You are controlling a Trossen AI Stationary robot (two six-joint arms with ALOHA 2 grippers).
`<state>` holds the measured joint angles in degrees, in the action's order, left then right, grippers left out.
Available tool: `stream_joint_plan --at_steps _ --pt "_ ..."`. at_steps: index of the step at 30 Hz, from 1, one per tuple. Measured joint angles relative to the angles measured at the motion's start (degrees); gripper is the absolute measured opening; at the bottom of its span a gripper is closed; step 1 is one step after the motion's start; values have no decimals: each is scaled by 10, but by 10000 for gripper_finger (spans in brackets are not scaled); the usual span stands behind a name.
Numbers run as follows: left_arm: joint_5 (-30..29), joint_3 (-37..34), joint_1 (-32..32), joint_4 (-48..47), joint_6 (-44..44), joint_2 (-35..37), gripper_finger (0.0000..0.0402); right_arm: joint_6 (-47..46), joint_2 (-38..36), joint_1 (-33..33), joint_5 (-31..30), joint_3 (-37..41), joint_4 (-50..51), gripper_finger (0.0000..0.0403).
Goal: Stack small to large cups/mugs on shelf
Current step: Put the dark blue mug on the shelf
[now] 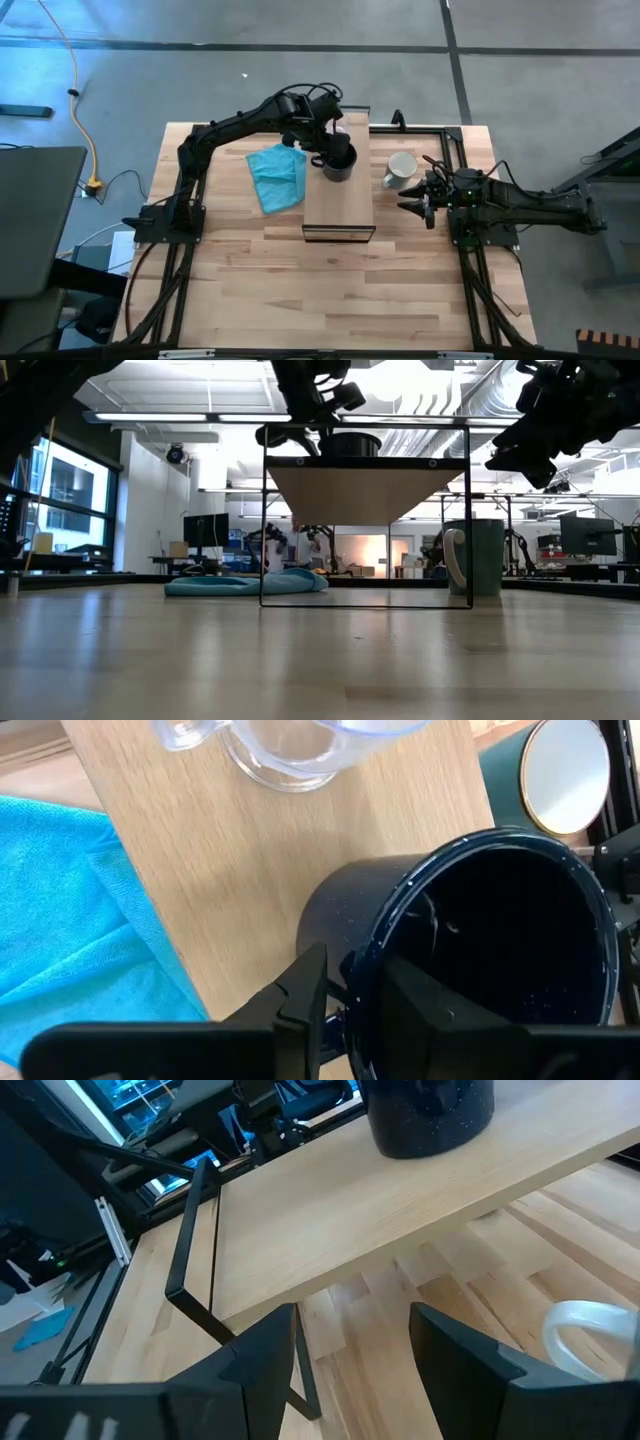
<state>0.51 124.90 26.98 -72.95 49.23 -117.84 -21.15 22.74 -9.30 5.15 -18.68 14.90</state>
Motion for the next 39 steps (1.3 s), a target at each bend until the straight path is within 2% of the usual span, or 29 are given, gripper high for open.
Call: stream_joint_plan --at_steps 39 --pt "-12 0 -9 2 25 1 63 -7 0 0 20 0 1 188"
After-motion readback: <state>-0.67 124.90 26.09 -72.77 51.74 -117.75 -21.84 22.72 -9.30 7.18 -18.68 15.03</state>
